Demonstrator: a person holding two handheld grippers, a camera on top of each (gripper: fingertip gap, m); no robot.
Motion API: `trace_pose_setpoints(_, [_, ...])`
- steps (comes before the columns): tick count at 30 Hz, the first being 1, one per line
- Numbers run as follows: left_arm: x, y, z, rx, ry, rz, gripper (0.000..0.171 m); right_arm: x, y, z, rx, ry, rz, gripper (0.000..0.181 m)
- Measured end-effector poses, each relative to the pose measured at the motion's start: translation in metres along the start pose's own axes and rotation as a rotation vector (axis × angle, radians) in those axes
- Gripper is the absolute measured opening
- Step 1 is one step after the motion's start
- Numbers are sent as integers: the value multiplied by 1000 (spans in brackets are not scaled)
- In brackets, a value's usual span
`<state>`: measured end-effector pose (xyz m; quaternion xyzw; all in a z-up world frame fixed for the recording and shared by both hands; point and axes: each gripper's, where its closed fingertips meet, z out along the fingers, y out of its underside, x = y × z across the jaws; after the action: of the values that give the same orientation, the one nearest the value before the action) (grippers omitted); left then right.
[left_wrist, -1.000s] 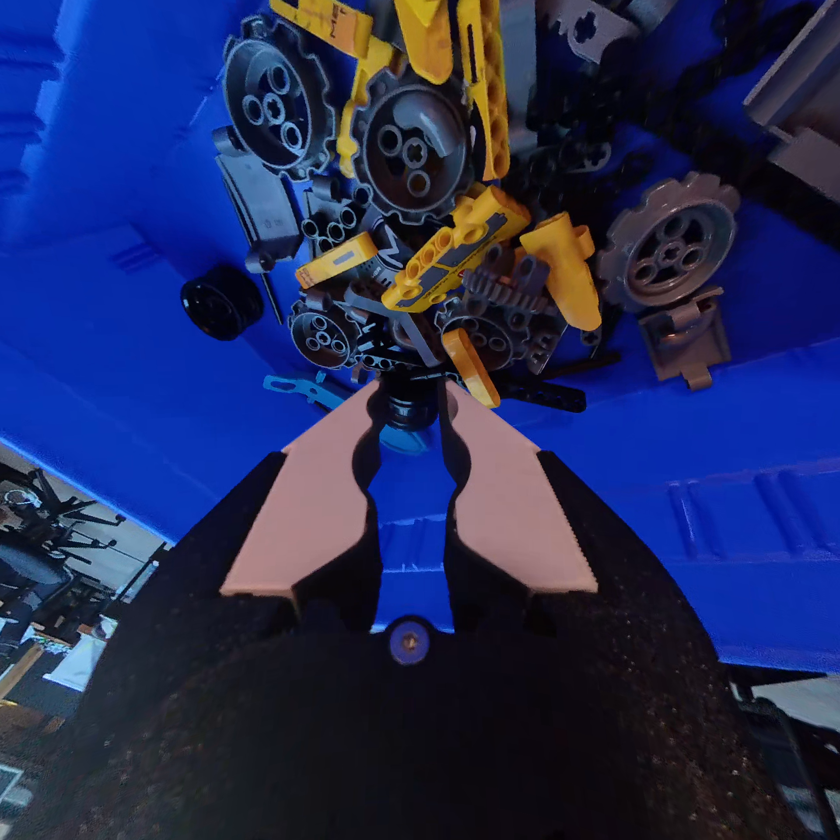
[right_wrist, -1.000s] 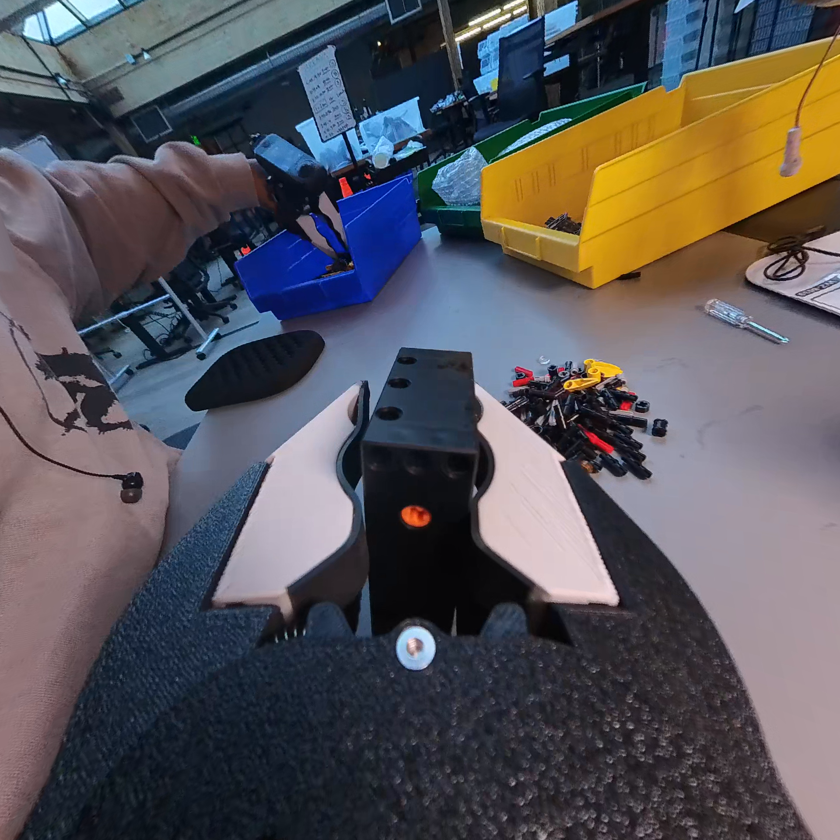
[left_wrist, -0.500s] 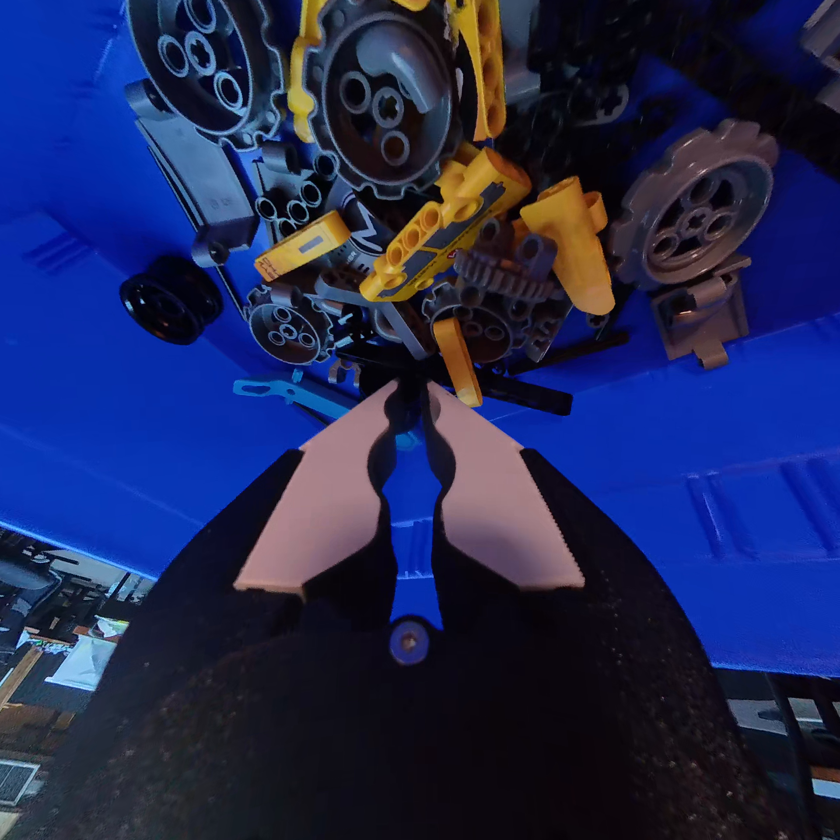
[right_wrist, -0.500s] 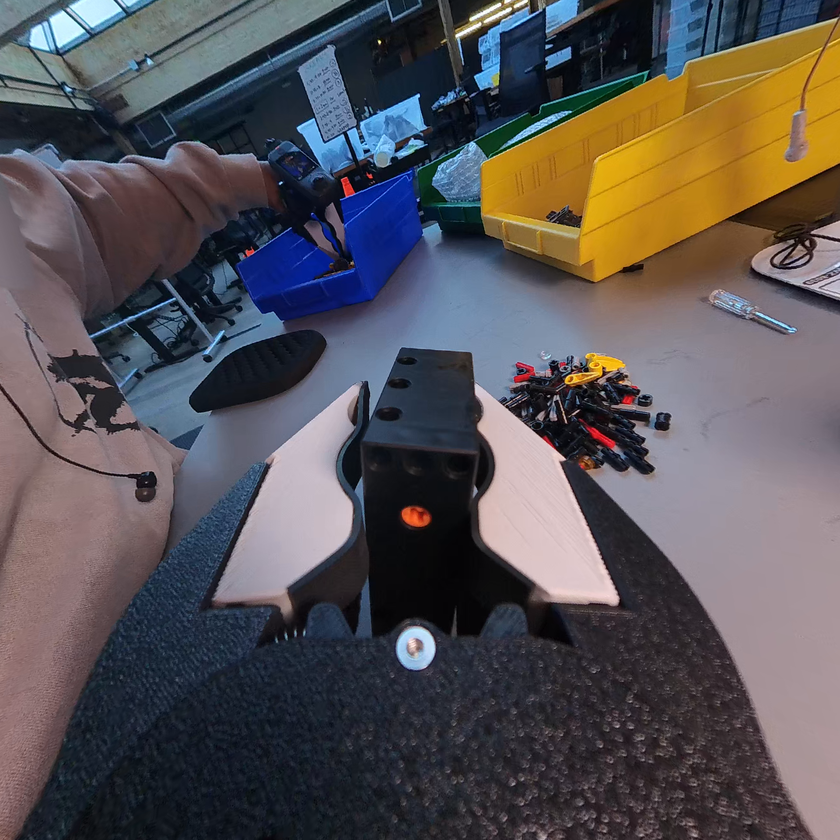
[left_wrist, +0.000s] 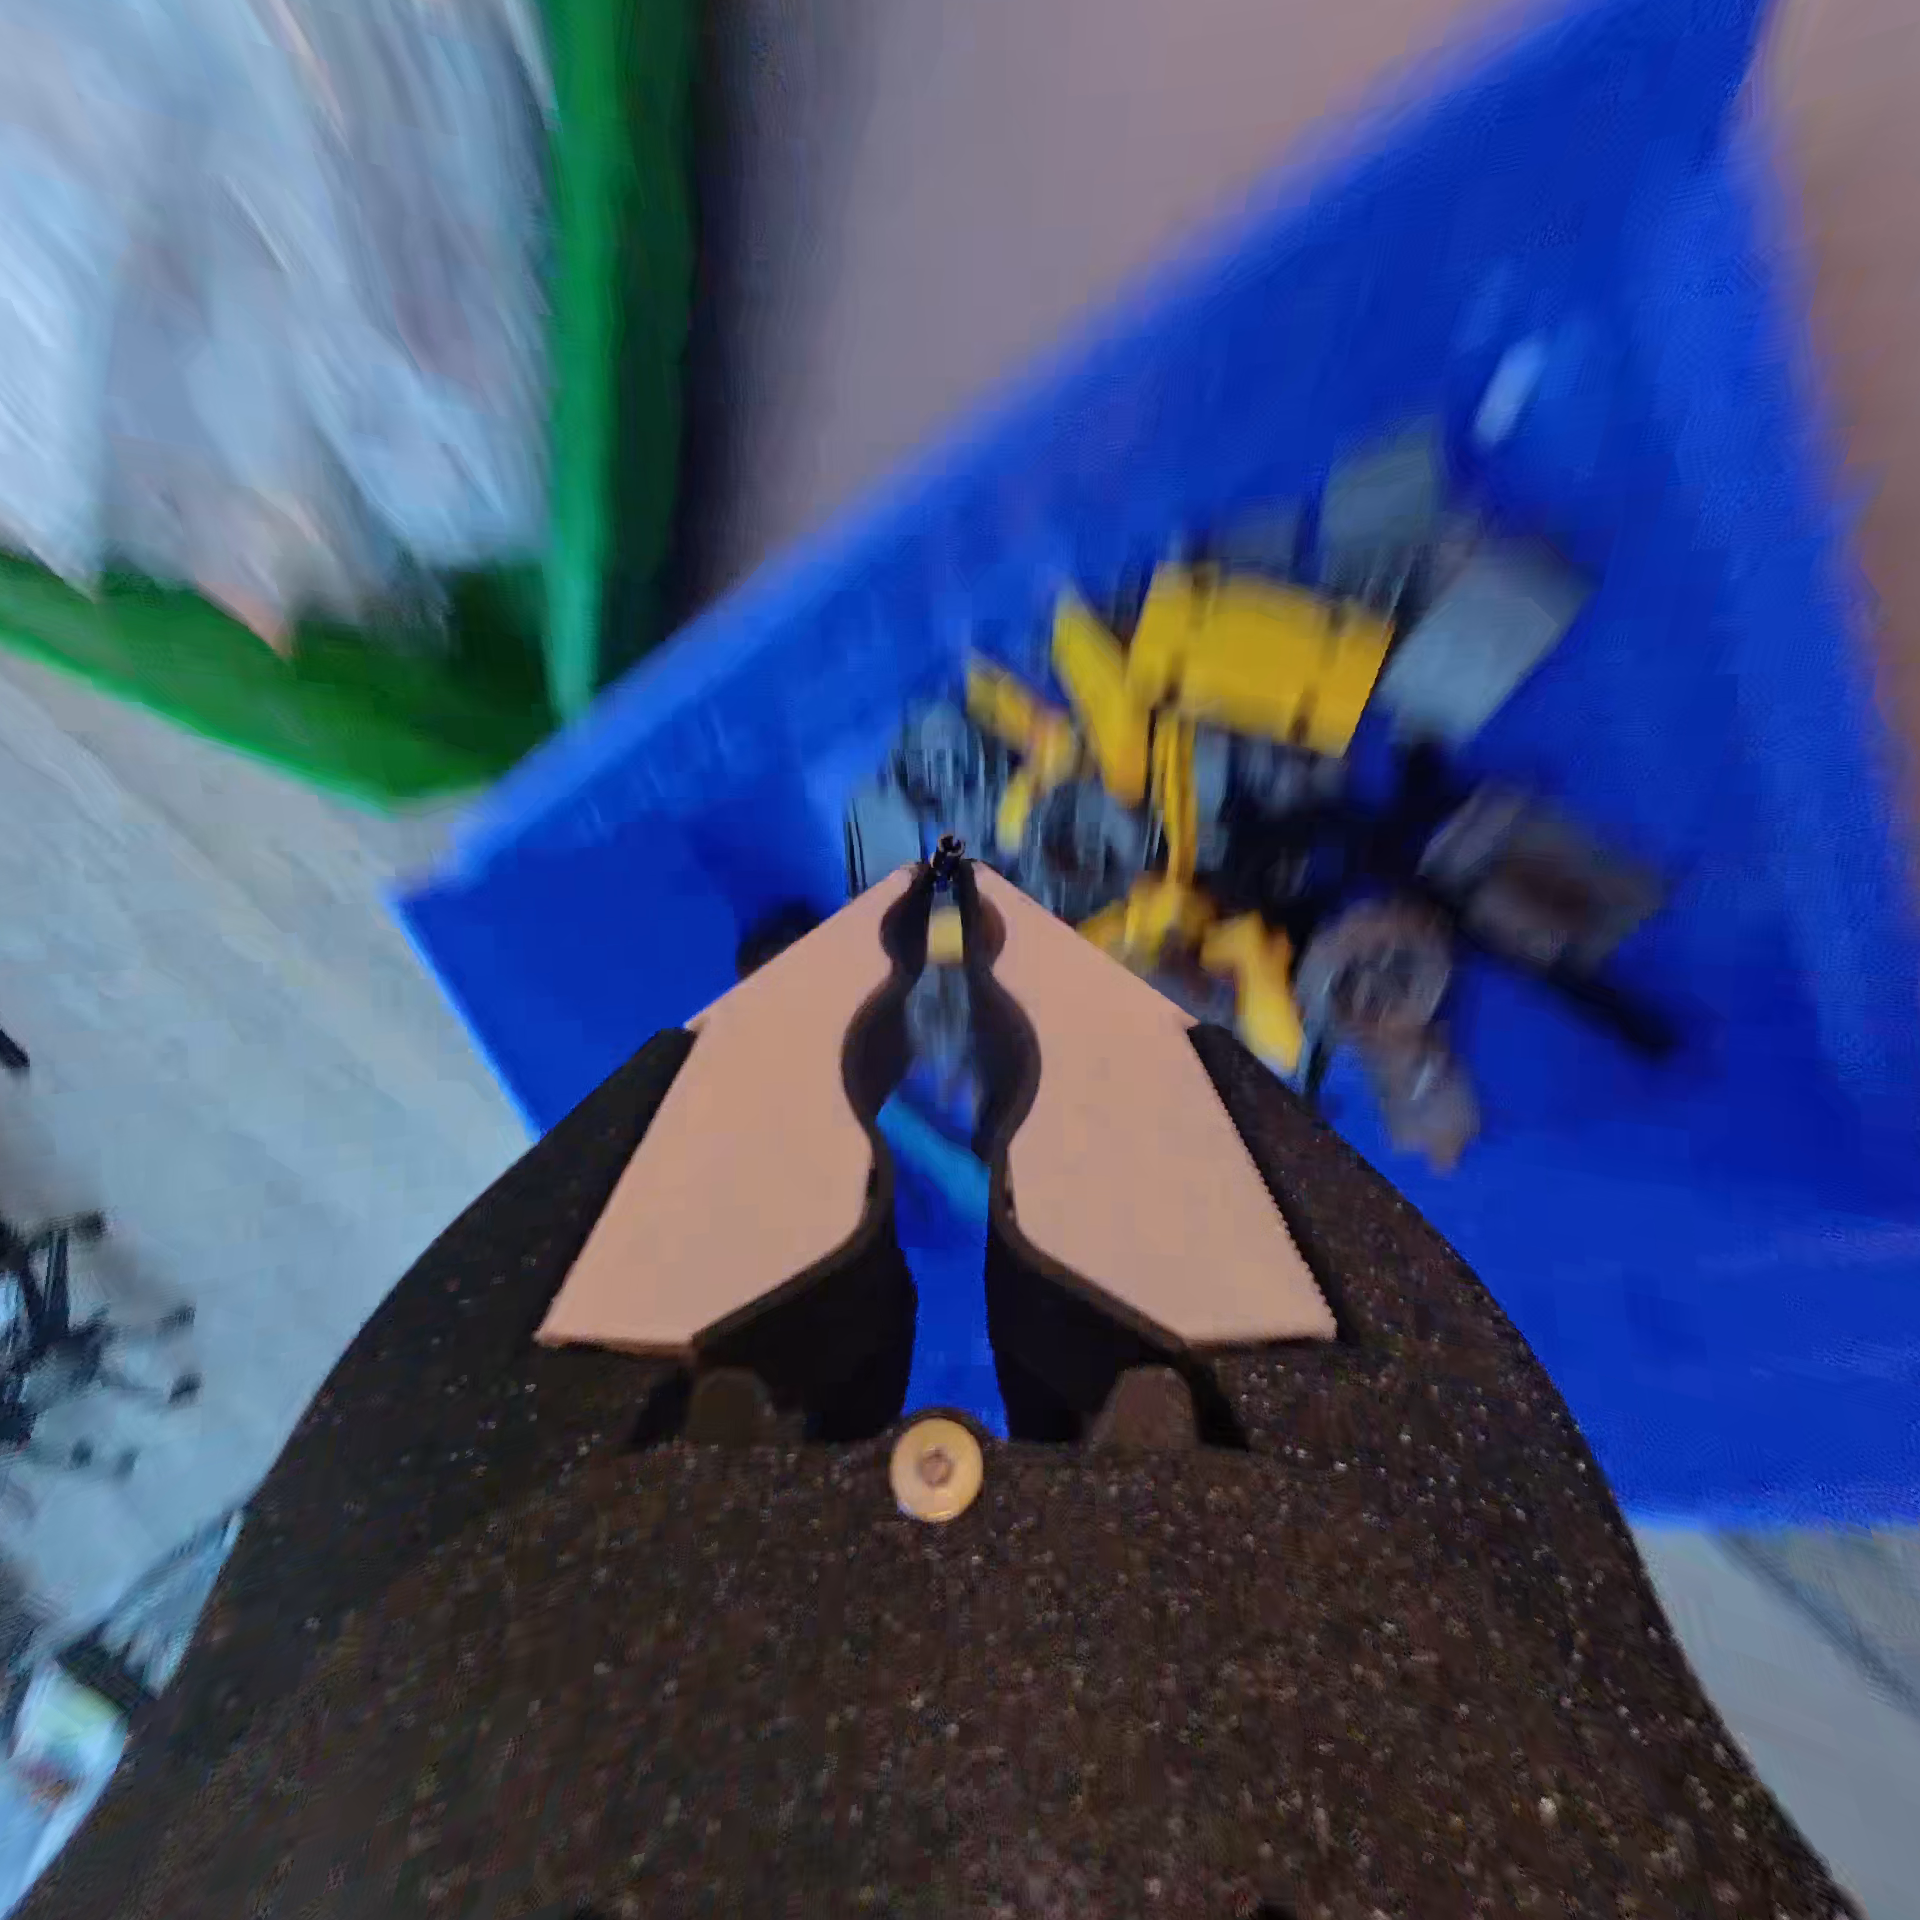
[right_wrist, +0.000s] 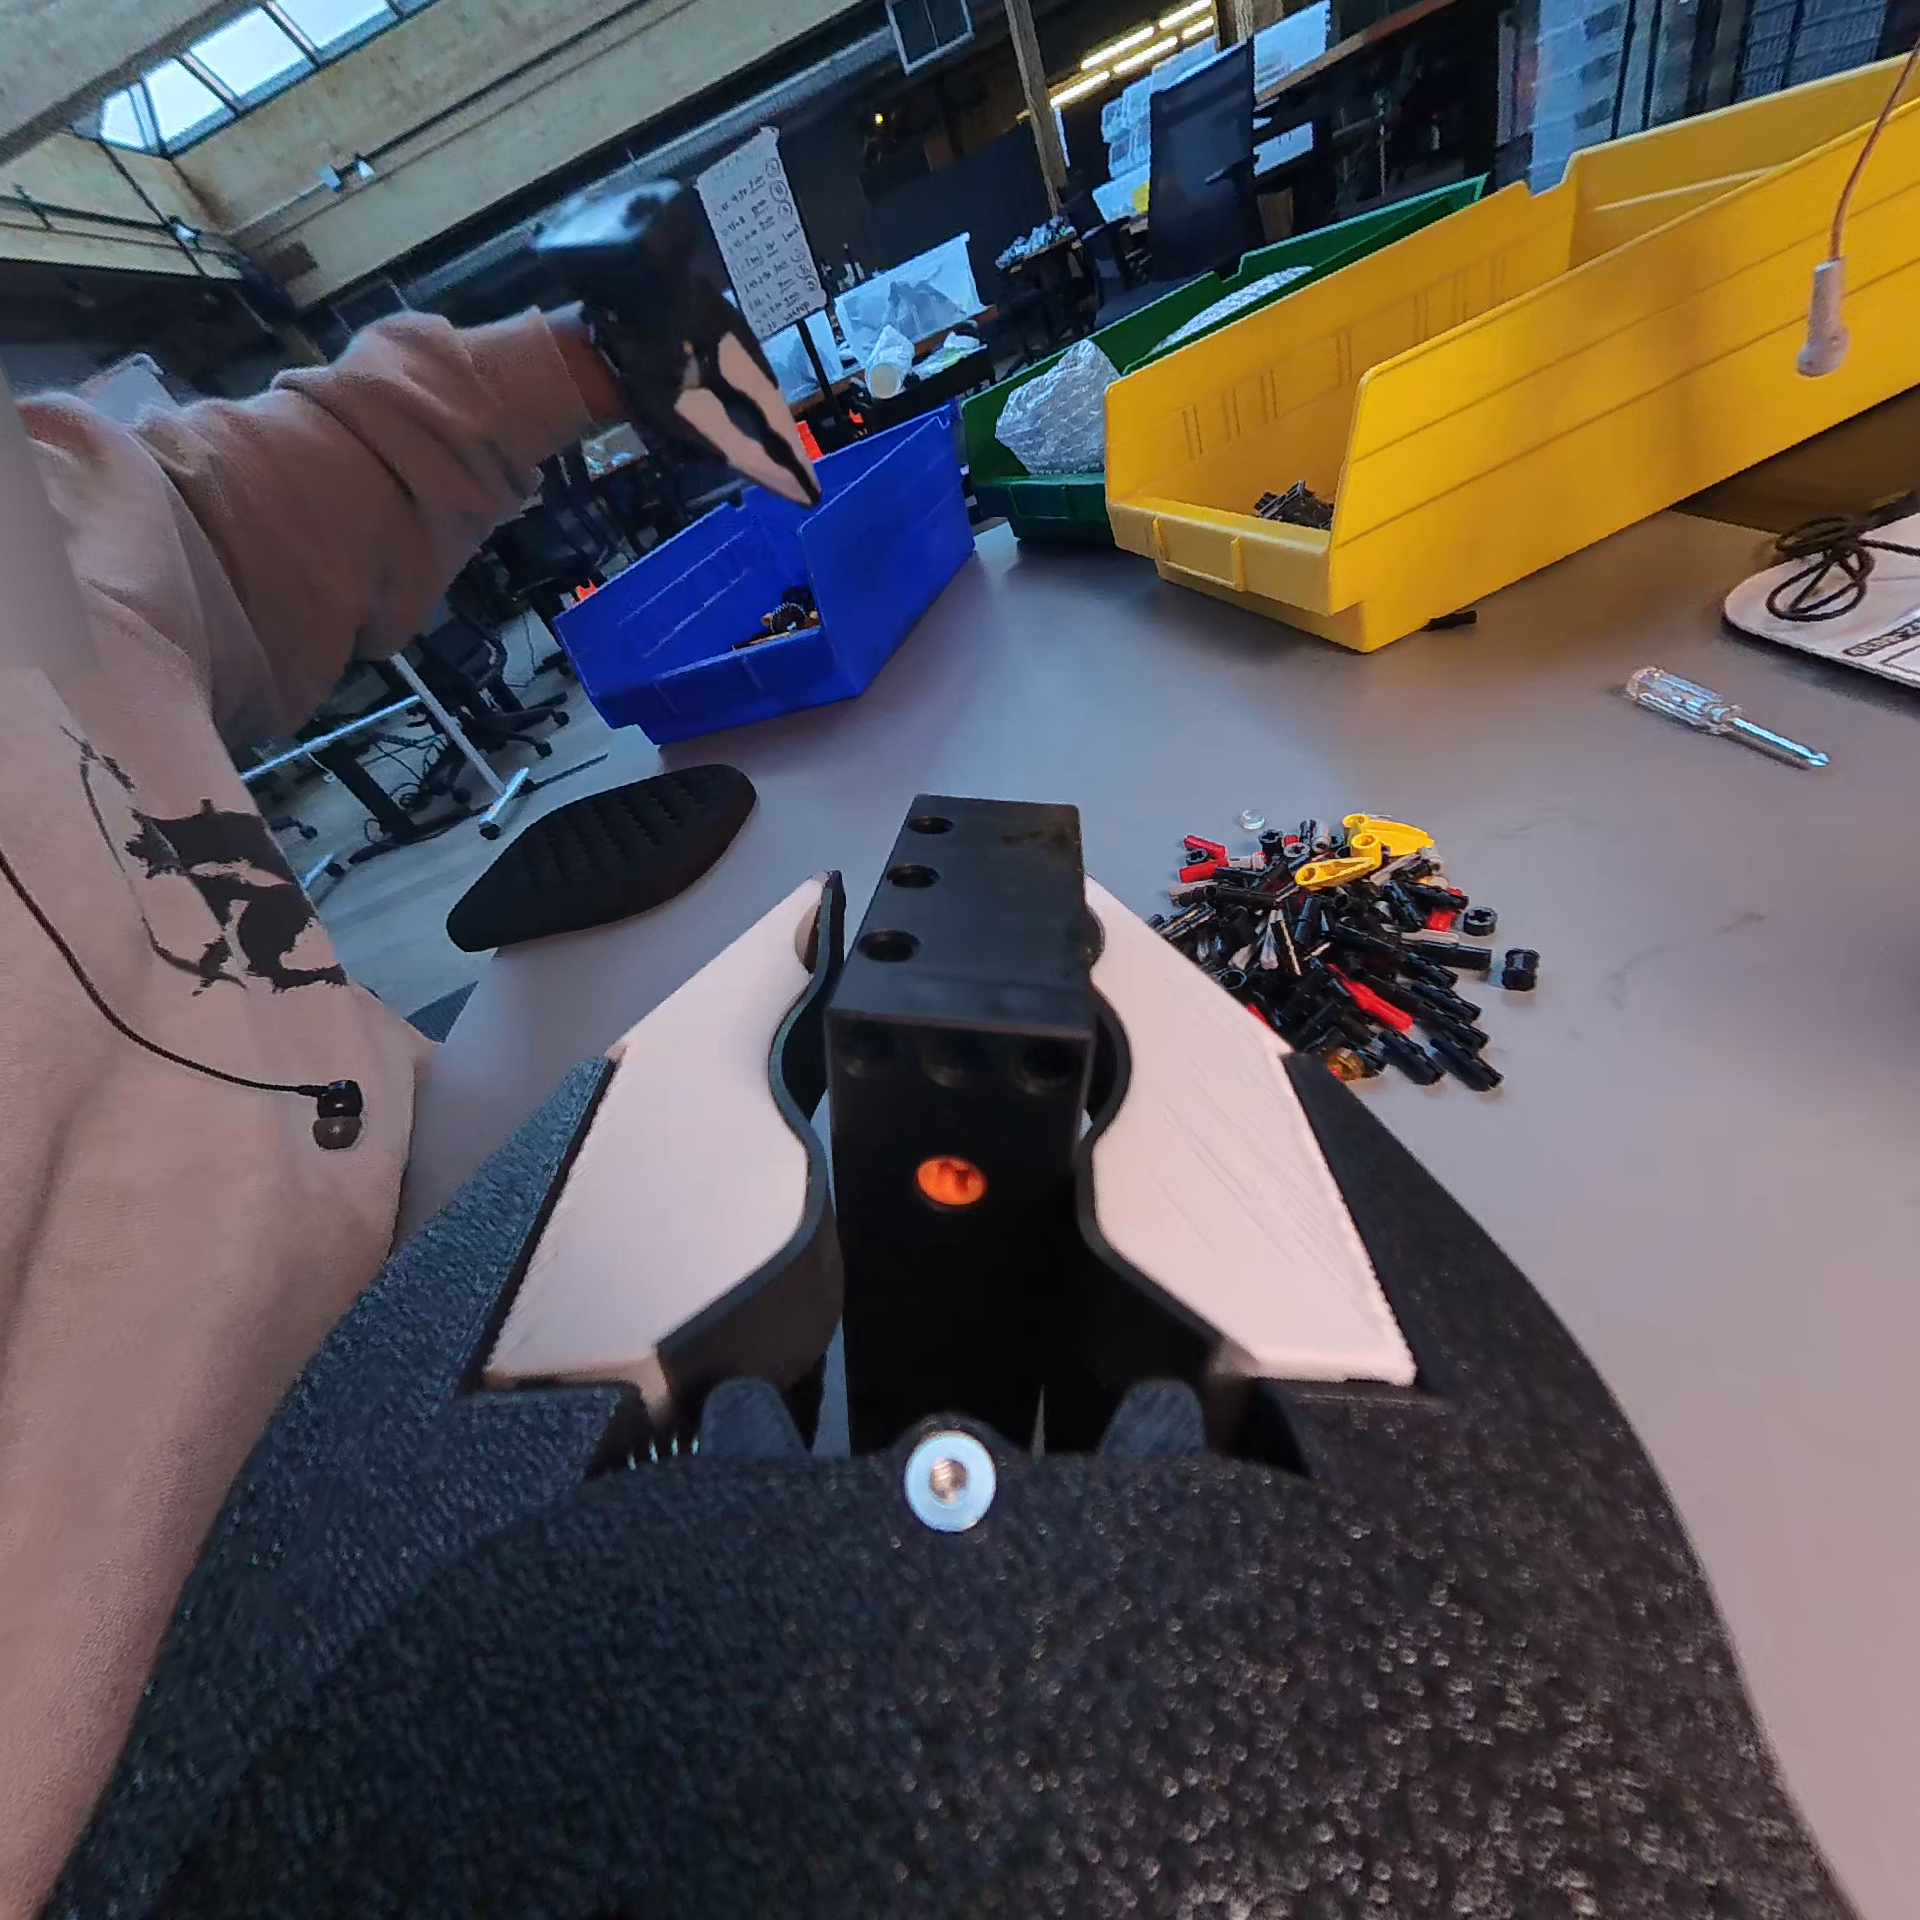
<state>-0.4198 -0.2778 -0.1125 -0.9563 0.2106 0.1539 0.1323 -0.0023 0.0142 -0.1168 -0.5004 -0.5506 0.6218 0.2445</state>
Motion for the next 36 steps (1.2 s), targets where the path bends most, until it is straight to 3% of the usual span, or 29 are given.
trace_pose_setpoints(2, [13, -99, -26, 285, -14, 0, 4, 0, -3, -1, 19, -11, 10, 40])
trace_pose_setpoints(5, [84, -235, -43, 584, 147, 63, 4, -2, -11, -4, 59, -21, 25, 40])
trace_pose_setpoints(8, [163, -325, -17, 667, 365, 118, 4, -3, -15, -9, 77, -10, 0, 40])
trace_pose_setpoints(10, [203, -359, 17, 624, 472, 132, 4, -4, -17, -10, 82, -9, -12, 40])
trace_pose_setpoints(14, [231, -390, 71, 541, 478, 152, 5, -3, -16, -11, 78, 0, -30, 40])
trace_pose_setpoints(16, [233, -397, 82, 538, 474, 133, 5, -3, -16, -12, 79, -4, -33, 40])
trace_pose_setpoints(18, [229, -400, 85, 547, 439, 113, 17, -5, -16, -11, 78, -12, -37, 40])
trace_pose_setpoints(21, [233, -410, 59, 678, 492, 56, 25, -9, -16, -7, 79, -24, -51, 40])
trace_pose_setpoints(26, [285, -410, 3, 857, 876, -36, 35, -31, -35, -4, 199, -131, 10, 40])
trace_pose_setpoints(28, [300, -411, -4, 878, 947, -69, 38, -36, -40, -4, 238, -169, 58, 40])
trace_pose_setpoints(36, [319, -413, -12, 909, 865, 36, 9, -44, -48, -1, 275, -170, 44, 40])
